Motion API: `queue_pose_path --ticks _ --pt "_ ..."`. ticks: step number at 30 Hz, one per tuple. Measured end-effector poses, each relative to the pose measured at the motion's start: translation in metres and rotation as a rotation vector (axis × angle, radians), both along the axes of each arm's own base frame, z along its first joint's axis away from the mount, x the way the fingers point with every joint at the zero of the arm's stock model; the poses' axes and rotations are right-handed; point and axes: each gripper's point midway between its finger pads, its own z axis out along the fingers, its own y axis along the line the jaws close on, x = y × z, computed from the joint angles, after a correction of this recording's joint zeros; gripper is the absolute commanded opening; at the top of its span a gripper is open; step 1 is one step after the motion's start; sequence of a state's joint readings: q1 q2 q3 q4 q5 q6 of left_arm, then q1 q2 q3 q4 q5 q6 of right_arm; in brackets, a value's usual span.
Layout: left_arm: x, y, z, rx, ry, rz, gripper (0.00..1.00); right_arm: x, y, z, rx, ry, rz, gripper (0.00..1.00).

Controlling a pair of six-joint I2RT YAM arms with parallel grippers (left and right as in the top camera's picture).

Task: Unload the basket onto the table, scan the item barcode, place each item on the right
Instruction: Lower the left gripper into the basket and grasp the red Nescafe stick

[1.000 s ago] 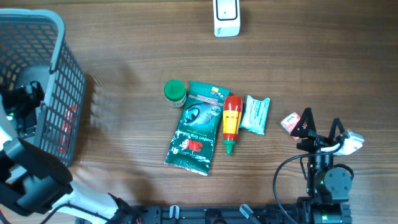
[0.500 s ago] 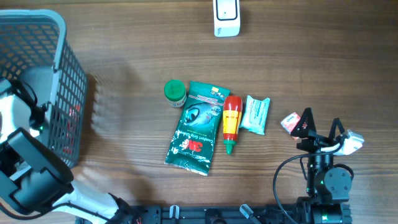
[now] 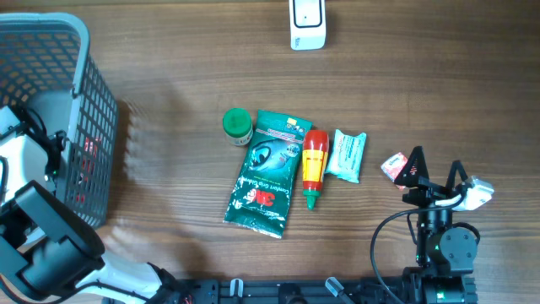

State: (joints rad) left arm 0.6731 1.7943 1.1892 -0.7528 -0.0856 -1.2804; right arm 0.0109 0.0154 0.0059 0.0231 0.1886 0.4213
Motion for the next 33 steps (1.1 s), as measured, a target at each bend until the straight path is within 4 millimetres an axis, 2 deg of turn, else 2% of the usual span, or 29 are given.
queue_pose_path --ticks 3,6,9,12,13,16,24,30,31,33 --pt "-0.003 0.008 0.006 0.003 0.016 -0.007 1.0 0.0 0.0 0.0 0.0 0.0 0.0 1.0" --pt "-0.005 0.014 0.028 0.004 0.035 -0.014 1.0 0.0 0.0 0.0 0.0 0.0 0.0 1.0" --pt "0.003 0.021 0.065 0.057 -0.025 -0.017 1.0 0.0 0.0 0.0 0.0 0.0 0.0 1.0" --pt "0.005 0.017 0.086 0.069 -0.071 -0.019 1.0 0.0 0.0 0.0 0.0 0.0 0.0 1.0" --pt "0.004 0.016 0.086 0.067 -0.071 -0.019 1.0 0.0 0.0 0.0 0.0 0.0 0.0 1.0" --pt "0.005 0.012 0.078 0.045 -0.057 -0.023 1.0 0.0 0.0 0.0 0.0 0.0 0.0 1.0" --pt "0.001 -0.031 0.013 -0.148 0.036 0.043 1.0 0.0 0.0 0.0 0.0 0.0 0.0 1.0" --pt "-0.002 -0.033 -0.01 -0.142 0.025 0.098 1.0 0.0 0.0 0.0 0.0 0.0 0.0 1.0" --pt "-0.003 -0.033 -0.013 -0.138 0.025 0.102 0.9 0.0 0.0 0.0 0.0 0.0 0.0 1.0" --pt "-0.003 -0.032 -0.014 -0.134 0.022 0.104 0.58 0.0 0.0 0.0 0.0 0.0 0.0 1.0"
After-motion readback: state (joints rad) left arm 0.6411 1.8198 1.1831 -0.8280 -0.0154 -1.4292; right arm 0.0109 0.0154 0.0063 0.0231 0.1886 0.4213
